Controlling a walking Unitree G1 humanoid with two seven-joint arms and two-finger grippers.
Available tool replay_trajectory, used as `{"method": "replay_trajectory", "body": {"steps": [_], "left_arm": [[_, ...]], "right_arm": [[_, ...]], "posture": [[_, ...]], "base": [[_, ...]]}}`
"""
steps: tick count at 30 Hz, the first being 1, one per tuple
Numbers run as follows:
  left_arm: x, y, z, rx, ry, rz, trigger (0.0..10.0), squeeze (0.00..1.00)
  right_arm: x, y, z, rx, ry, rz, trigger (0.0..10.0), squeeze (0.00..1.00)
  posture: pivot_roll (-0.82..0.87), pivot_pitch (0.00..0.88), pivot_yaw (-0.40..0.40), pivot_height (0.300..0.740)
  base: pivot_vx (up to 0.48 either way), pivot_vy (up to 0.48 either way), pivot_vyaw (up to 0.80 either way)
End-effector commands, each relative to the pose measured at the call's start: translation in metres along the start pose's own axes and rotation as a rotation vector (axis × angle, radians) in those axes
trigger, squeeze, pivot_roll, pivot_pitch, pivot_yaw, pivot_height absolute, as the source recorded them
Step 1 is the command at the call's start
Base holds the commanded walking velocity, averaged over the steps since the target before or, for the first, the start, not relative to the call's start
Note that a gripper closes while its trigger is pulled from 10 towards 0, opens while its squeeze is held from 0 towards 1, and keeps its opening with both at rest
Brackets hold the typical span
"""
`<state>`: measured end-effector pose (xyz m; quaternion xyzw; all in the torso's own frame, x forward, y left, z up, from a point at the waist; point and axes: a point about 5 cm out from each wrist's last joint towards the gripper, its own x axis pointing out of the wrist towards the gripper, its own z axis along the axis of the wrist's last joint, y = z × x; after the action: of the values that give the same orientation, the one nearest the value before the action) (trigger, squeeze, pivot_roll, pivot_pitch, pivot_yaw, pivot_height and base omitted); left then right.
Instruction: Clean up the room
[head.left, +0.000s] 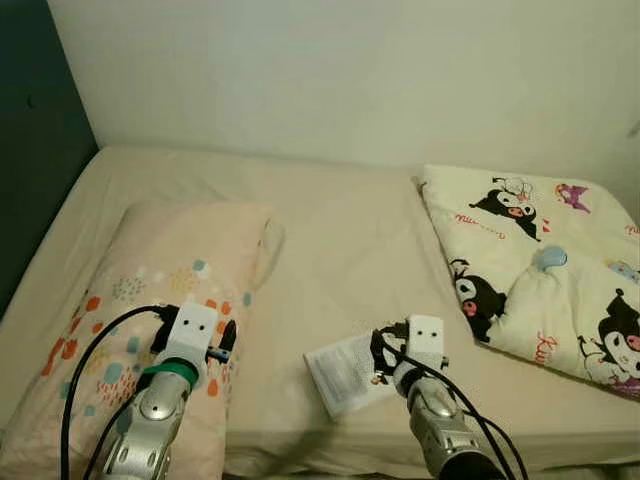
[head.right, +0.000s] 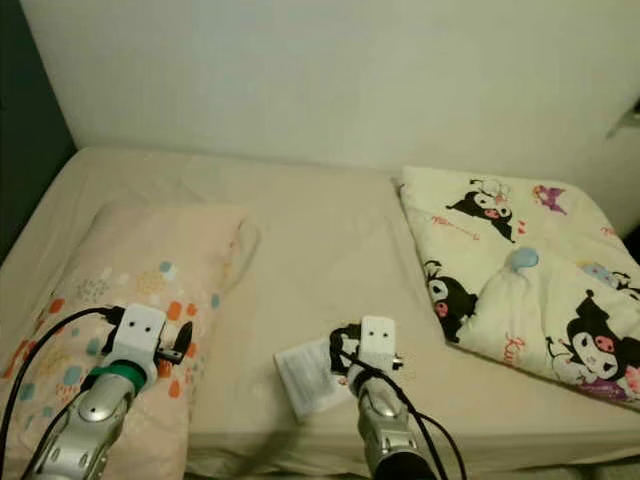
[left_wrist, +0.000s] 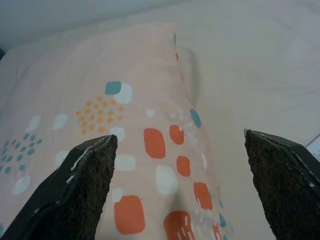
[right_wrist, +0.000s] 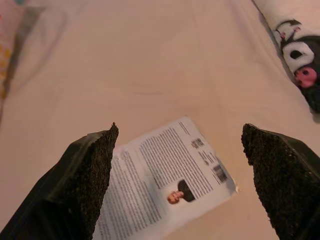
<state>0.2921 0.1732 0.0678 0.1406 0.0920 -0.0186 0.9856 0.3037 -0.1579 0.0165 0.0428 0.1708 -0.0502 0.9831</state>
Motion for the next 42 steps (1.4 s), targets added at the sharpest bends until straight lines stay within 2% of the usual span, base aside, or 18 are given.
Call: {"method": "replay_trajectory", "body": {"steps": [1, 7, 16, 25, 34, 36, 37, 42], "left_arm": [[0.002, -0.007, -0.005, 0.003, 0.03, -0.029, 10.0, 0.0], [0.011, -0.014, 0.006, 0.036, 0.013, -0.101, 10.0, 0.0], [0.015, -0.011, 0.008, 0.047, 0.012, -0.107, 10.0, 0.0], [0.012, -0.006, 0.008, 0.016, -0.003, -0.046, 10.0, 0.0], [0.01, -0.002, 0.008, 0.014, -0.005, -0.031, 10.0, 0.0], [0.01, 0.0, 0.009, 0.013, -0.008, -0.023, 10.0, 0.0], [0.01, 0.002, 0.011, 0.011, -0.012, -0.015, 10.0, 0.0], [0.01, 0.002, 0.014, 0.011, -0.019, -0.013, 10.0, 0.0]], "right_arm": [[-0.003, -0.007, -0.01, 0.017, 0.043, -0.042, 10.0, 0.0], [-0.007, -0.023, -0.014, 0.059, 0.055, -0.127, 10.0, 0.0], [-0.01, -0.027, -0.017, 0.052, 0.05, -0.146, 10.0, 0.0], [-0.004, -0.021, -0.007, 0.046, 0.04, -0.1, 10.0, 0.0], [0.004, -0.006, 0.0, 0.132, 0.081, -0.039, 10.0, 0.0], [0.005, -0.004, 0.0, 0.124, 0.092, -0.034, 10.0, 0.0], [0.007, -0.003, 0.001, 0.091, 0.112, -0.039, 10.0, 0.0], [0.01, -0.001, 0.006, 0.102, 0.11, -0.04, 10.0, 0.0]], "posture": [[0.14, 0.0, -0.026, 0.642], [0.09, 0.0, 0.071, 0.637], [0.09, 0.0, 0.076, 0.637], [0.11, 0.013, 0.028, 0.623], [0.13, 0.043, 0.004, 0.603], [0.13, 0.048, -0.002, 0.598], [0.14, 0.055, -0.008, 0.593], [0.14, 0.065, -0.008, 0.593]], "base": [[0.0, 0.0, 0.0], [0.0, 0.0, 0.0], [0.0, 0.0, 0.0], [0.0, 0.0, 0.0], [0.0, 0.0, 0.0], [0.0, 0.0, 0.0], [0.0, 0.0, 0.0], [0.0, 0.0, 0.0]]}}
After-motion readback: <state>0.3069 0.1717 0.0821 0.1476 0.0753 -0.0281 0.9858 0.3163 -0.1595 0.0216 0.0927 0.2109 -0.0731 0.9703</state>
